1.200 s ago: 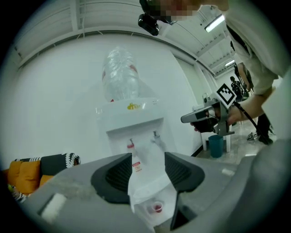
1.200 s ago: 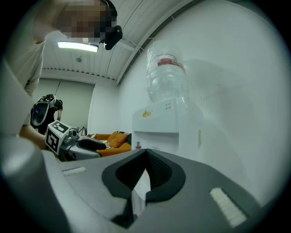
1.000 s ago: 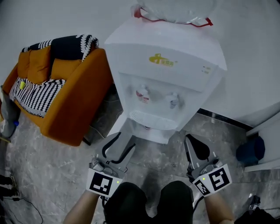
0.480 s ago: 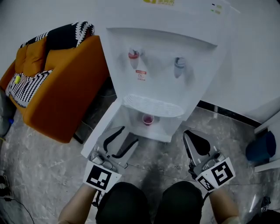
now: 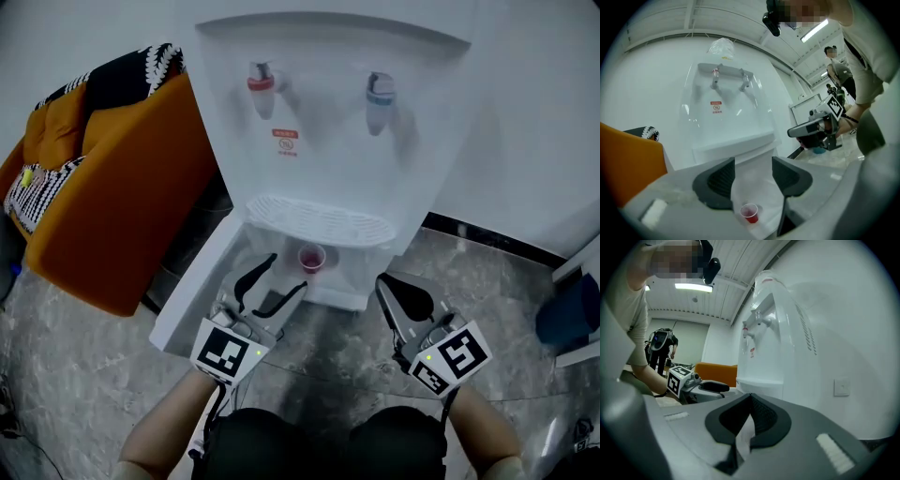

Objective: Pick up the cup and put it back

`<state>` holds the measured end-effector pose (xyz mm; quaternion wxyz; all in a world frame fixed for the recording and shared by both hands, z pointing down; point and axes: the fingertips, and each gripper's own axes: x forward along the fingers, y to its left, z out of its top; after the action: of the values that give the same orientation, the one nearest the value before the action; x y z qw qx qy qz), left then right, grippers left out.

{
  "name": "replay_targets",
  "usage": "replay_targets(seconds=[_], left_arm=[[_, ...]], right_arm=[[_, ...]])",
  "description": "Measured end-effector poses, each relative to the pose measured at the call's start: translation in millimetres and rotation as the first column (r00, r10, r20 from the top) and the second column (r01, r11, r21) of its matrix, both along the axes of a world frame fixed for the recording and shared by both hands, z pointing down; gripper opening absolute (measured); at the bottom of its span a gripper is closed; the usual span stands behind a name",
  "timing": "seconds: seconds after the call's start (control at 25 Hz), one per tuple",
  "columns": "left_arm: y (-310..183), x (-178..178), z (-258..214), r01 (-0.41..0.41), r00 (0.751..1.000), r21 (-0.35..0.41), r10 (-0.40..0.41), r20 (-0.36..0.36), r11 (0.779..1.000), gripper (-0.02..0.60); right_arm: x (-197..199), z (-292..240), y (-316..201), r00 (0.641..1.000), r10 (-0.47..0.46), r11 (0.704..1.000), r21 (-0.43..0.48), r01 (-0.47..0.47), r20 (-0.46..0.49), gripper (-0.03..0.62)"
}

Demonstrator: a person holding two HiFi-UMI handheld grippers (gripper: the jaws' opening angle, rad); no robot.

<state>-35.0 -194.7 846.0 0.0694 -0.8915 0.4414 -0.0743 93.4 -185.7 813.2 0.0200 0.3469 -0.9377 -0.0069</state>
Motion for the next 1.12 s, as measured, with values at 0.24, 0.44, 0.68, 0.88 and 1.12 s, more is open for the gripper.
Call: replay_targets(seconds=[0.24, 0.44, 0.68, 0.88, 1.12], left_arm=[[-40.3, 15.5, 52.1, -0.006, 0.998, 0.027, 0.004, 0.055, 1.0, 0.276], [-63.9, 25.3, 98.1, 0.013, 0.994, 0.017, -0.015, 0.106, 1.0, 0.301], [-98.0, 17.7, 164.6, 0.081, 0.989, -0.087, -0.07, 0.127, 0.993, 0.33], [-122.0, 16.9, 207.7, 0.141, 0.986, -0.18, -0.121, 0.114, 0.973, 0.345], [-141.6, 22.3, 252.6, 0.24, 0.969, -0.286, -0.212, 0.126, 0.928, 0.359]], right_arm=[[-12.5, 39.3, -20.9, 1.0, 0.008, 1.0, -0.02, -0.008, -0.003, 0.003], [-23.0, 76.6, -33.6, 0.999, 0.022, 1.0, -0.018, -0.023, -0.048, 0.003], [-30.0, 109.3, -56.7, 0.997, 0.071, 0.997, -0.014, -0.071, -0.035, 0.003], [-36.4, 138.4, -73.9, 0.995, 0.098, 0.994, -0.054, -0.1, -0.032, 0.003], [-36.7, 147.9, -88.0, 0.99, 0.118, 0.993, -0.018, -0.12, -0.071, 0.003]])
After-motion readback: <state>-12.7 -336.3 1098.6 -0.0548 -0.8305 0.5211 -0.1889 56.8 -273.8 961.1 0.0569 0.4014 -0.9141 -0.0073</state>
